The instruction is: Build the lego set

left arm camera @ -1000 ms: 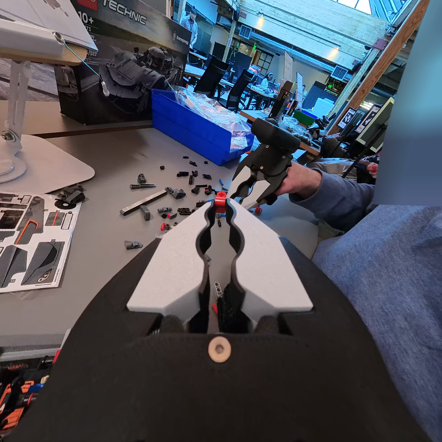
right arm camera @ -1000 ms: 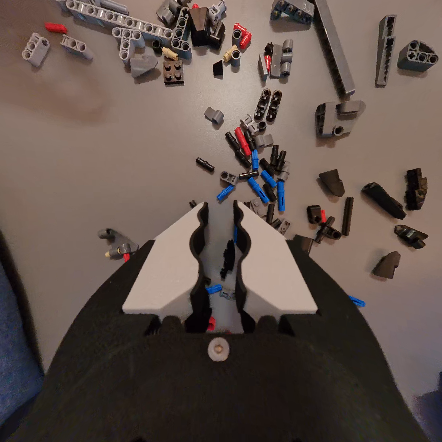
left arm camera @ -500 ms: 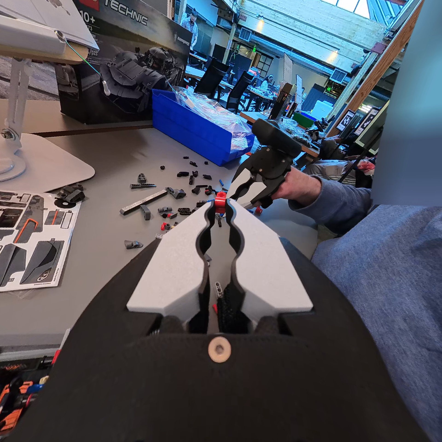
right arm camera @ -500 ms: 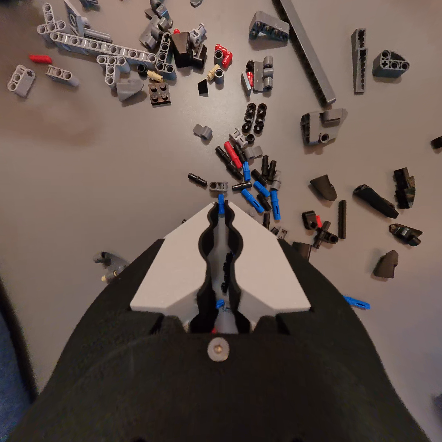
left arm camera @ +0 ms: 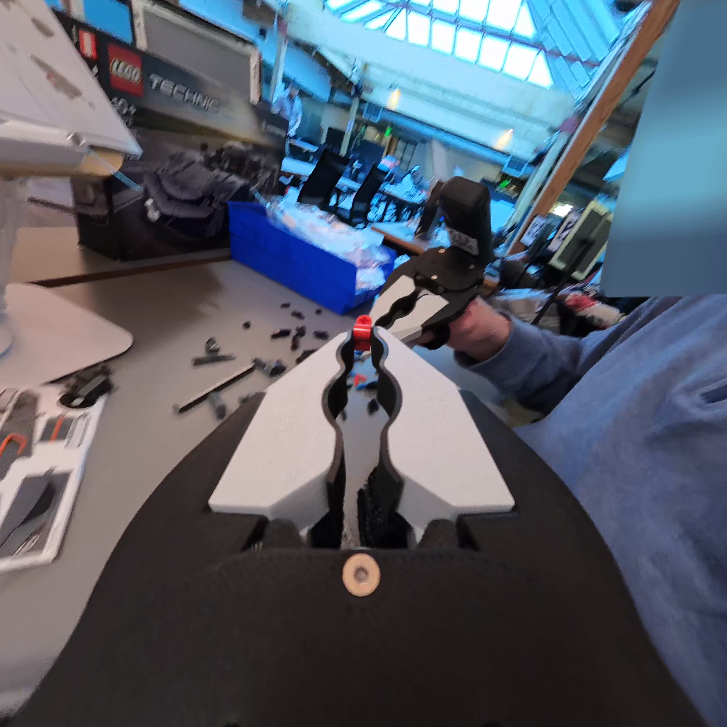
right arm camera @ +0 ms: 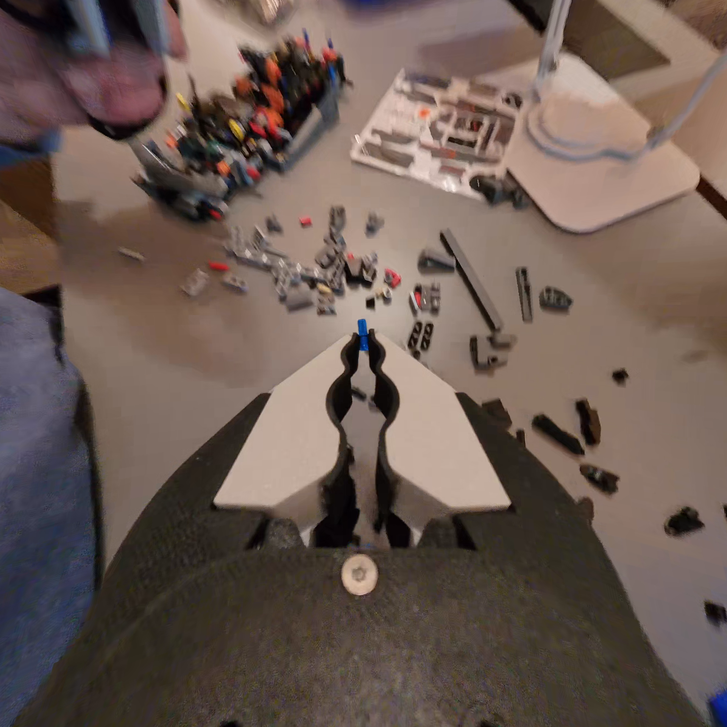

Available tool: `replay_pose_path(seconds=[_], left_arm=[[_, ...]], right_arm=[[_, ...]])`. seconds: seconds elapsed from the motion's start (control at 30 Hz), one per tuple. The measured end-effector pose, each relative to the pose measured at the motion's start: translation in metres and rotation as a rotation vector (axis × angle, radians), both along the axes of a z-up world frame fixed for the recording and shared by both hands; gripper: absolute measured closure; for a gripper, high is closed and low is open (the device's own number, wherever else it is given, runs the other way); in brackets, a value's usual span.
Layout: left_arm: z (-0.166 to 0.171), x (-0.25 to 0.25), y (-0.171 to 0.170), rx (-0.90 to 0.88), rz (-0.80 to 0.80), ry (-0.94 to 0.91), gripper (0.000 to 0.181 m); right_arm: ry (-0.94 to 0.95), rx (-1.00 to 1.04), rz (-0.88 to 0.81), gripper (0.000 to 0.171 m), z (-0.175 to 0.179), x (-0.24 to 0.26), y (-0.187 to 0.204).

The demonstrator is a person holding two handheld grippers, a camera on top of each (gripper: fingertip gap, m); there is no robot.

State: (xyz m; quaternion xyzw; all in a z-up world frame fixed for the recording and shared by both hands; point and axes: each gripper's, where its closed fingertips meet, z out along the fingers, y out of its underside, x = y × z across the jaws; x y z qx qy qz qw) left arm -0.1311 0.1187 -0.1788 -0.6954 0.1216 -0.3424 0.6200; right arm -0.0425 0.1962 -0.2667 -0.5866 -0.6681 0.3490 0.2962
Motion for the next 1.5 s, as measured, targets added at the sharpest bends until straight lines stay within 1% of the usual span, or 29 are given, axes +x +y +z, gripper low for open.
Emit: replay_pose_path(seconds=[0.1, 0.2, 0.3, 0.47, 0.57, 0.77, 0.87, 1.33, 1.5], left_arm=[[0.01, 0.009, 0.004, 0.023, -0.026, -0.017, 0.176], [0.018, 0.016, 0.007, 0.04, -0.042, -0.038, 0.176], [0.027, 0.018, 0.012, 0.06, -0.046, -0.081, 0.176], [0.038, 0.022, 0.017, 0.086, -0.049, -0.178, 0.176], [0.037, 0.028, 0.021, 0.071, -0.064, -0.223, 0.176], [0.034, 0.032, 0.023, 0.072, -0.098, -0.304, 0.176], [0.035, 0.029, 0.022, 0.083, -0.102, -0.334, 0.176], [0.034, 0.027, 0.028, 0.126, -0.021, -0.181, 0.176], [0.039, 0.028, 0.03, 0.143, -0.01, -0.191, 0.176]], right_arm=[[0.091, -0.006, 0.048, 0.169, 0.028, -0.012, -0.01], [0.153, 0.037, 0.072, 0.169, 0.049, -0.021, -0.016], [0.2, 0.082, 0.091, 0.17, 0.066, -0.029, -0.021], [0.284, 0.092, 0.126, 0.17, 0.089, -0.043, -0.034], [0.33, 0.093, 0.143, 0.17, 0.1, -0.049, -0.041], [0.373, 0.057, 0.179, 0.169, 0.108, -0.061, -0.055], [0.372, 0.052, 0.176, 0.169, 0.108, -0.064, -0.055], [0.43, -0.084, 0.156, 0.17, 0.115, -0.065, -0.05], [0.46, -0.153, 0.145, 0.171, 0.12, -0.065, -0.049]])
